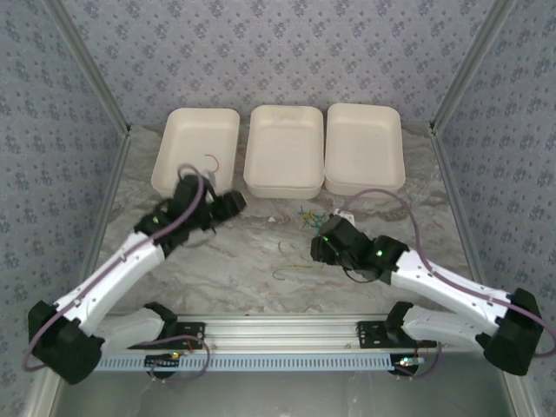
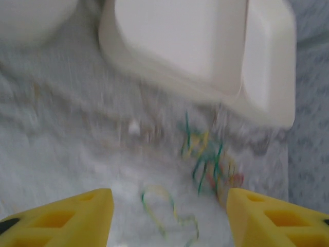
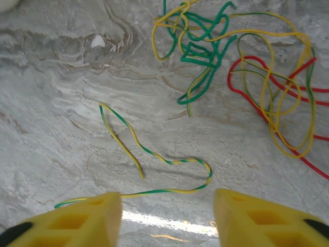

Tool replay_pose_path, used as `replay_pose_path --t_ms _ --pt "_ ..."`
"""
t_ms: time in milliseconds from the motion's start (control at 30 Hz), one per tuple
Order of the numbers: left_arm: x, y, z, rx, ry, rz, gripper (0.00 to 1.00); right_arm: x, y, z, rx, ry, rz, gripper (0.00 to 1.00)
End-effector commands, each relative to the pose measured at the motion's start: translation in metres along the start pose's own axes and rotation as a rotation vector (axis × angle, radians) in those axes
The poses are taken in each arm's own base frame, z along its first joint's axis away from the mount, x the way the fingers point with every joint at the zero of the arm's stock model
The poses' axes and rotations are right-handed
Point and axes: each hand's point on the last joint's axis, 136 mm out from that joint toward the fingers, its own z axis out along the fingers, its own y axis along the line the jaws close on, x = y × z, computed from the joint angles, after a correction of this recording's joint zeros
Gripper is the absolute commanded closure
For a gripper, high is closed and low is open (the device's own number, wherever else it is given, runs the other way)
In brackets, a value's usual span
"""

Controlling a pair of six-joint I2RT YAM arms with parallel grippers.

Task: Untangle the cables

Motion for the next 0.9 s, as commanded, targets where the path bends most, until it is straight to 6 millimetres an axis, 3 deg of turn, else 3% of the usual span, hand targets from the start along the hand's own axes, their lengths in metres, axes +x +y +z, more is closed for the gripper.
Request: replay_pose_path --t_ms 0,67,167,267,367,500,700,867 --pt "0.072 0.02 0.014 -0.011 0.074 -0.067 0.39 -0.013 0.03 -0.001 -0.068 0.016 -0.113 0.53" --pt "0.108 0.02 0.02 0.019 0.111 -0.094 0.33 -0.011 0.034 0.002 -0.074 0.025 -0.12 0.53" --pt "0.133 0.003 0.024 0.073 0.115 -0.086 0.26 -0.01 0.033 0.009 -0.065 0.033 -0.119 0.53" --pt "0.139 -0.017 0.029 0.026 0.124 0.074 0.25 -0.01 0.03 0.022 -0.057 0.072 -0.108 0.52" --pt "0.148 -0.008 0.037 -0.131 0.129 0.253 0.28 -0.014 0.03 0.032 -0.064 0.106 -0.099 0.51" --pt "0.169 -0.001 0.048 -0.184 0.146 0.388 0.3 -0.019 0.034 0.04 -0.055 0.146 -0.143 0.5" --pt "0.167 0.024 0.049 -0.352 0.077 0.497 0.26 -0.025 0.042 0.056 -0.033 0.175 -0.177 0.47" --pt "0.174 0.02 0.052 -0.314 0.074 0.543 0.22 -0.024 0.051 0.078 -0.024 0.226 -0.238 0.45"
